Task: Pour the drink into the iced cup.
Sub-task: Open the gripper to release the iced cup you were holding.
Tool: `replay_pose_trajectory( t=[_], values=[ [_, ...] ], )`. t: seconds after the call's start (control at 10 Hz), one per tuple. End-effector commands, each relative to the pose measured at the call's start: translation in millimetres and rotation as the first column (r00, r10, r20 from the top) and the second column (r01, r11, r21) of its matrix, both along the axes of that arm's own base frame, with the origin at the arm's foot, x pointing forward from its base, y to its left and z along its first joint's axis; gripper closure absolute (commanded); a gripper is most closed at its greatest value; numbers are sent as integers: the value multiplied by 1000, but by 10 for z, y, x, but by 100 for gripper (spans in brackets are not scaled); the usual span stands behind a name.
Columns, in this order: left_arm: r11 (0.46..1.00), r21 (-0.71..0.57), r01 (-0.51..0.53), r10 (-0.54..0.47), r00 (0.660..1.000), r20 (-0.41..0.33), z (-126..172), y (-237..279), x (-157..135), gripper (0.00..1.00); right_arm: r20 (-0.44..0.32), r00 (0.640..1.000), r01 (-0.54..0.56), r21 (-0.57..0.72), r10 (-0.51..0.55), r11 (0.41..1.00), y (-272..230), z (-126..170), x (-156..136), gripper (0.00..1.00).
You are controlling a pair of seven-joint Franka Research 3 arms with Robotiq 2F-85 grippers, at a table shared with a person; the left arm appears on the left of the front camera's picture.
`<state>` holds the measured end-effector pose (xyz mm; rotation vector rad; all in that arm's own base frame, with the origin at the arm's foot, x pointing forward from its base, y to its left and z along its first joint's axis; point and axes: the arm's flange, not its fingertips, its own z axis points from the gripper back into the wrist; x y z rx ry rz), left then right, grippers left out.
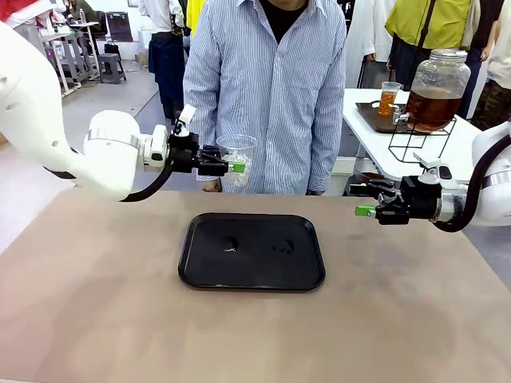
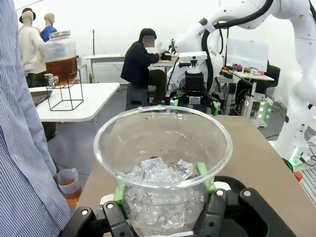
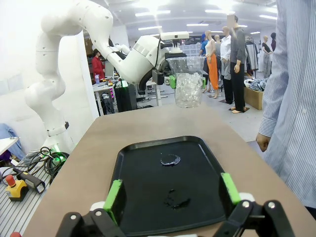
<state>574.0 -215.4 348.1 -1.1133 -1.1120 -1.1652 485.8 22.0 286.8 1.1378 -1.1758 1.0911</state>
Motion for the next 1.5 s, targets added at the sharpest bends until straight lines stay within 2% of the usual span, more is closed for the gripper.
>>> replay_pose_trajectory(
  t=[0.0,1.4],
  values=[
    [1000,-5,4,-4,1000,-1,9,-13,-23,34,6,1000,-3,-3,3,1000,17,29,20,0],
    [1000,-5,4,-4,1000,-1,9,-13,-23,34,6,1000,-3,-3,3,1000,17,29,20,0]
  ],
)
